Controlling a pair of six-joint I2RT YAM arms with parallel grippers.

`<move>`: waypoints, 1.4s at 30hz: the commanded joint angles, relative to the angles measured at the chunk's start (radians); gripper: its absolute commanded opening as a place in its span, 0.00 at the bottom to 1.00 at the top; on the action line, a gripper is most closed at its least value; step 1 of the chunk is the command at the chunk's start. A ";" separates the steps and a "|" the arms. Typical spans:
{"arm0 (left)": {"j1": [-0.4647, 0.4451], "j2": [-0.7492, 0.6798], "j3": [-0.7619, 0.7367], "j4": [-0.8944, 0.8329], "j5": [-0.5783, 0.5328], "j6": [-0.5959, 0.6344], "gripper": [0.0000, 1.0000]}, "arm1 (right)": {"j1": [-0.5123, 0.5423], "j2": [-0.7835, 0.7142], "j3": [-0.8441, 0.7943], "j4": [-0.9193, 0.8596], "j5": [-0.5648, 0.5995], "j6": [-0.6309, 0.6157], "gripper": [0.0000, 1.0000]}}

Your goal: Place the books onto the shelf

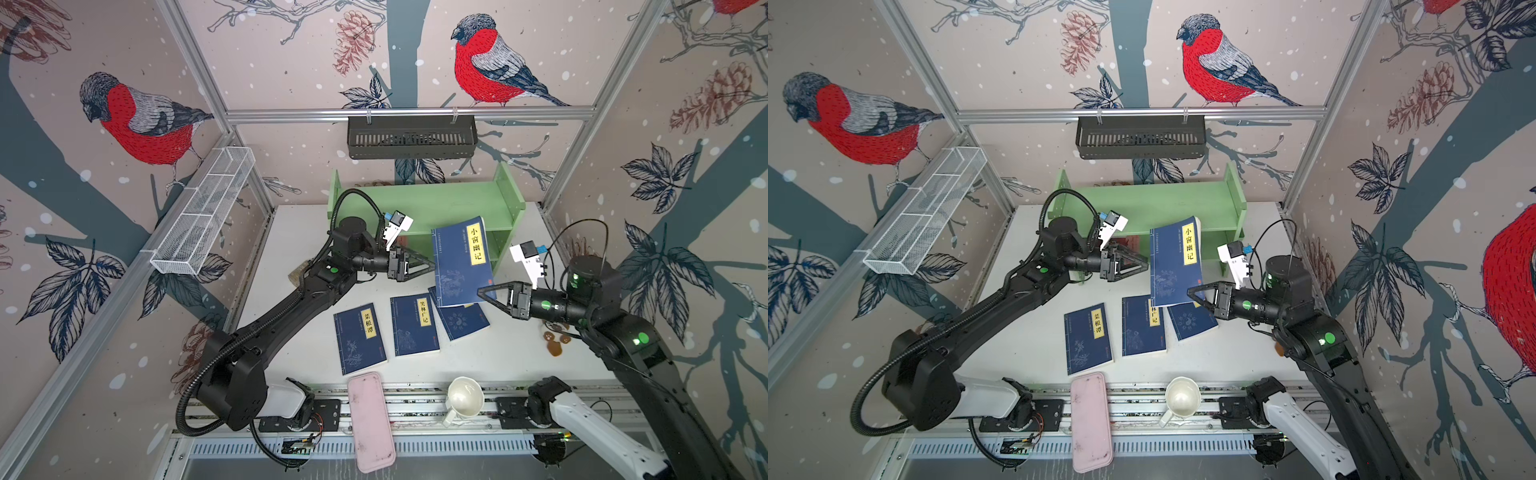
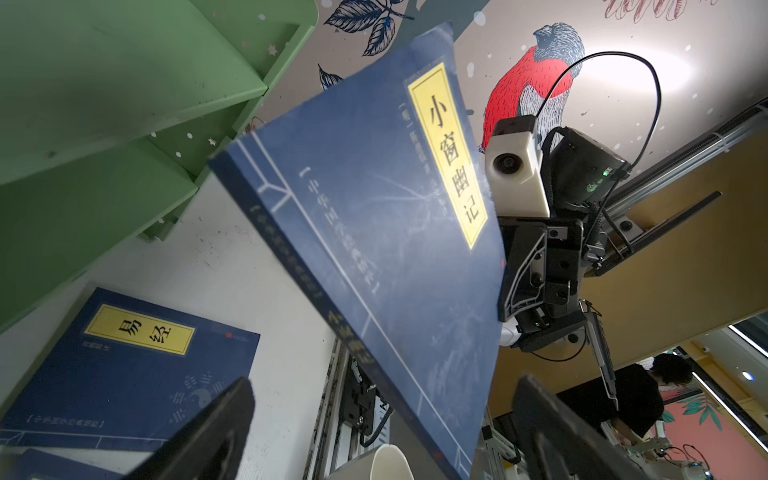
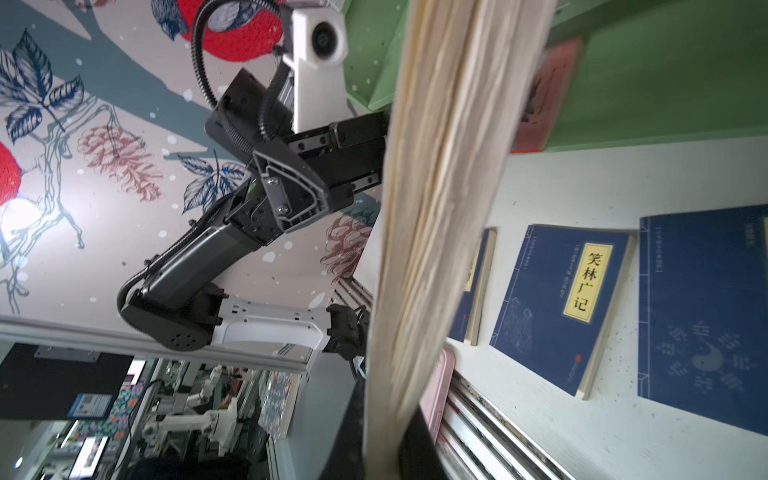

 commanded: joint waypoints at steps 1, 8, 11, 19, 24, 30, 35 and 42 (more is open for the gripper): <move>0.006 0.018 0.026 0.051 0.030 -0.038 0.98 | 0.074 0.036 0.001 0.117 0.023 -0.049 0.00; 0.027 -0.013 0.015 0.071 0.034 -0.067 0.87 | 0.203 0.127 -0.017 0.192 0.071 -0.073 0.00; 0.035 -0.048 -0.015 0.123 0.052 -0.099 0.65 | 0.219 0.158 -0.021 0.200 0.084 -0.092 0.00; 0.084 -0.104 -0.031 0.106 0.037 -0.095 0.00 | 0.206 0.174 -0.022 0.246 0.142 -0.081 0.35; 0.134 -0.119 0.002 0.034 0.020 -0.046 0.00 | 0.141 0.156 -0.037 0.257 0.203 -0.057 0.51; 0.160 -0.141 0.014 0.022 0.028 -0.033 0.00 | 0.014 0.110 -0.131 0.421 0.098 0.024 0.46; 0.191 -0.127 0.104 -0.056 0.028 0.025 0.00 | 0.010 0.060 -0.211 0.618 0.081 0.103 0.58; 0.209 -0.119 0.268 -0.215 -0.043 0.154 0.00 | 0.067 0.064 -0.263 0.877 0.084 0.205 0.71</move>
